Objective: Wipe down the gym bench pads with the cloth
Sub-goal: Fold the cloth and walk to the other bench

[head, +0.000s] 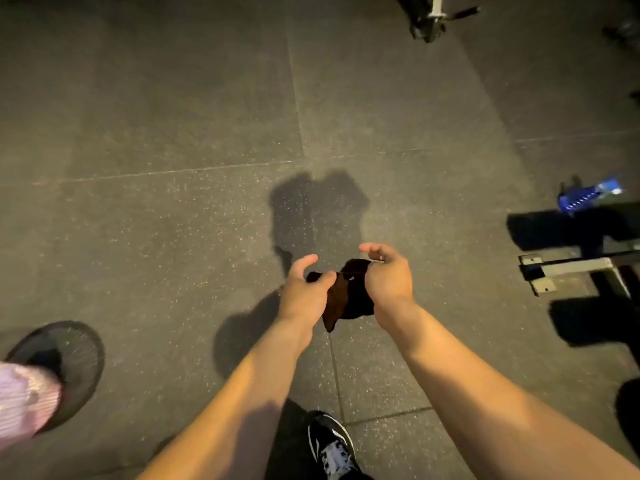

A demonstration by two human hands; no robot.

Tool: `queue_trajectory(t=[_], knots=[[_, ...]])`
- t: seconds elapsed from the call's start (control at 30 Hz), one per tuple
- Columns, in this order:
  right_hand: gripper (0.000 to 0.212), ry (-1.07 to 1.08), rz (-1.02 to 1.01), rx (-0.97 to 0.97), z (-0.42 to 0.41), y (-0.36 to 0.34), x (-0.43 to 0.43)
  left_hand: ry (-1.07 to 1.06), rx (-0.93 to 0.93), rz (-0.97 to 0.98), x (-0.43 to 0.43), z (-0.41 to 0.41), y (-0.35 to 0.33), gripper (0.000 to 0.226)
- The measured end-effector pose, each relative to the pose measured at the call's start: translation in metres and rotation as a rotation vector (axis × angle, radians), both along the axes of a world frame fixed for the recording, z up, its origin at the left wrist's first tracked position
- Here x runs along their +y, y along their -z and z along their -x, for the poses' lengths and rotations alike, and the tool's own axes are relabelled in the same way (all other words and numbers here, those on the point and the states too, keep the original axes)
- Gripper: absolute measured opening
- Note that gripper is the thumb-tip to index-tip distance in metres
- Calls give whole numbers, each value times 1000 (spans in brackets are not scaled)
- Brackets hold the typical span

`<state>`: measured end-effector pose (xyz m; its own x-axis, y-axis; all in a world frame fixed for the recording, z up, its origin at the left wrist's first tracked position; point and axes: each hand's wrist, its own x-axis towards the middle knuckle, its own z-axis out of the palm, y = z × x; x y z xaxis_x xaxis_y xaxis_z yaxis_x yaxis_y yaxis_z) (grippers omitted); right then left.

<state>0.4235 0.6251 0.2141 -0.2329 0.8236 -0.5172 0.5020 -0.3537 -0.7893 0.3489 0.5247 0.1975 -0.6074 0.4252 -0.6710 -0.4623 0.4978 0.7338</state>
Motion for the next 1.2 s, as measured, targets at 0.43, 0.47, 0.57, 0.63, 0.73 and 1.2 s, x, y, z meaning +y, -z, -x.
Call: queue_trajectory(t=[0.43, 0.47, 0.57, 0.63, 0.73, 1.2], knots=[[47, 299, -98, 104, -11, -151, 137, 471, 37, -150, 171, -6, -156, 57], [47, 307, -132, 64, -12, -162, 146, 531, 70, -157, 186, -7, -169, 57], [54, 323, -217, -49, -15, -193, 171, 686, 174, -146, 218, -1, -197, 51], [57, 317, -244, -105, -15, -220, 182, 731, 294, -116, 235, 9, -214, 45], [52, 299, -297, -150, -16, -261, 197, 753, 439, -108, 259, 24, -242, 27], [39, 501, -355, -104, -54, -406, 346, 1130, 644, -147, 460, 2, -395, 33]])
